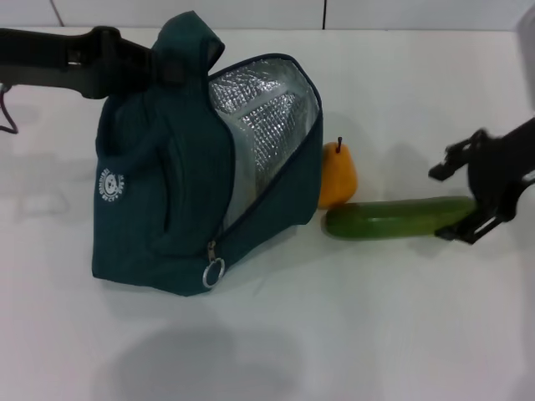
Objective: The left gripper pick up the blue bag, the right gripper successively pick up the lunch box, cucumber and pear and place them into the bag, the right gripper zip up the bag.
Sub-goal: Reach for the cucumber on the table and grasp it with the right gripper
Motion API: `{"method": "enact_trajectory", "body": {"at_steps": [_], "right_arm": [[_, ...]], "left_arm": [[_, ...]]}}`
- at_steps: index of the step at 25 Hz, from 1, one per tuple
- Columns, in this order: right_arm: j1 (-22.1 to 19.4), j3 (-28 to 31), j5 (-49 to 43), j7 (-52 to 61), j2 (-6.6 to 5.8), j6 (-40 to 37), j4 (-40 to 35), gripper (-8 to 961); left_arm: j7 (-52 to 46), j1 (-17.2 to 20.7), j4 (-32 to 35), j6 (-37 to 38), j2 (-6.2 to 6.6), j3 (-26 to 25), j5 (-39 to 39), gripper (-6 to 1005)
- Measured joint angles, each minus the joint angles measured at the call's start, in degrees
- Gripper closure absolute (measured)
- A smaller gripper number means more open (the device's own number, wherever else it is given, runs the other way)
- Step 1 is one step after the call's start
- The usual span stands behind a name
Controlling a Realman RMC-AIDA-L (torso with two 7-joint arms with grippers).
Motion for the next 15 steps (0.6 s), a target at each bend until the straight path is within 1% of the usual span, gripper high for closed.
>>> {"method": "enact_trajectory", "body": {"at_steps": [1,5,15], "right_arm": [[0.1,-1.4,-0.6,-0.2,0.26,2.2,1.7,80],[0.1,-5.3,0.1,-1.1,0.48,7.7,5.8,87],[0.4,-7.6,2.8,-2.8,0.83,13.8,10.3,121]], "left_arm": [[0.0,-0.1,0.0,0.0,0.0,0.0,0.0,958],[0.0,-0.1,-0.1,-0.1,0.02,0.0,0.0,958],[0.2,-0.2,-0.1,-0.3,-0.02,0.0,0.1,958]]}}
